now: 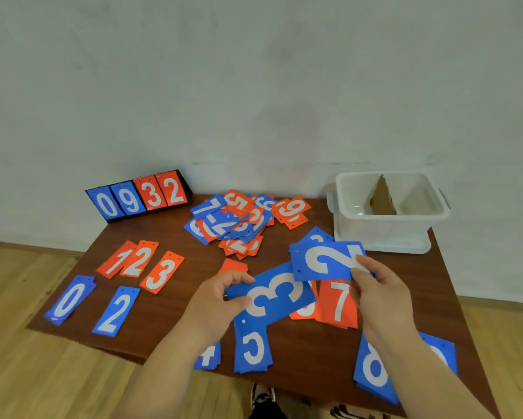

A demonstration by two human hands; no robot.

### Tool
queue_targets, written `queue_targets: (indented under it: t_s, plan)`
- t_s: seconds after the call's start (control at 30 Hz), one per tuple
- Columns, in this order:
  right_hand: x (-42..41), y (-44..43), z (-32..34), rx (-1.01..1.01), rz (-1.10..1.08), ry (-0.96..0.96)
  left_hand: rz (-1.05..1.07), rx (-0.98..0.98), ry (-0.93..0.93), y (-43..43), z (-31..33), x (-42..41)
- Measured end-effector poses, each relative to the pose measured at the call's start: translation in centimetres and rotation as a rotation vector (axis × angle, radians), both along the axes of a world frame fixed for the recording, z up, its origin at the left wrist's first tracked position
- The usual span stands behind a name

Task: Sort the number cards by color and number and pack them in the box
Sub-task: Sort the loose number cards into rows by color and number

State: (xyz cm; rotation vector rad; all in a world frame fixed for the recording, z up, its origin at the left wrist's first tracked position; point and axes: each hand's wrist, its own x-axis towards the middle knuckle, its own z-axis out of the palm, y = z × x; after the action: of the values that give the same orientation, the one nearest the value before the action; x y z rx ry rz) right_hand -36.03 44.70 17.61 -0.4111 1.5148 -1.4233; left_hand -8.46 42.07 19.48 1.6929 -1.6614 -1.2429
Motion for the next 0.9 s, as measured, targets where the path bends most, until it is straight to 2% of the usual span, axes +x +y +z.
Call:
queue_targets:
  t_s: [0.37,0.47,0.63,0.9]
  plan:
    - [5.6,-0.4,-1.9,-0.009,0.156,0.108,0.319,-0.109,0.098,1.8,-0.4,5.8]
    - [8.3,-1.3,-2.5,0.009,0.213,0.137,0.381,-0.132,0.069,1.9,-1.1,8.8]
    - [15.1,-2.9,-3.6,0.03,0.295,0.221,0.424,-0.144,0.019,1.4,-2.5,16.4]
    - [31.3,-5.5,-4.7,0.076,0.421,0.298,0.407,-0.106,-0.024,0.6,-4.3,33.7]
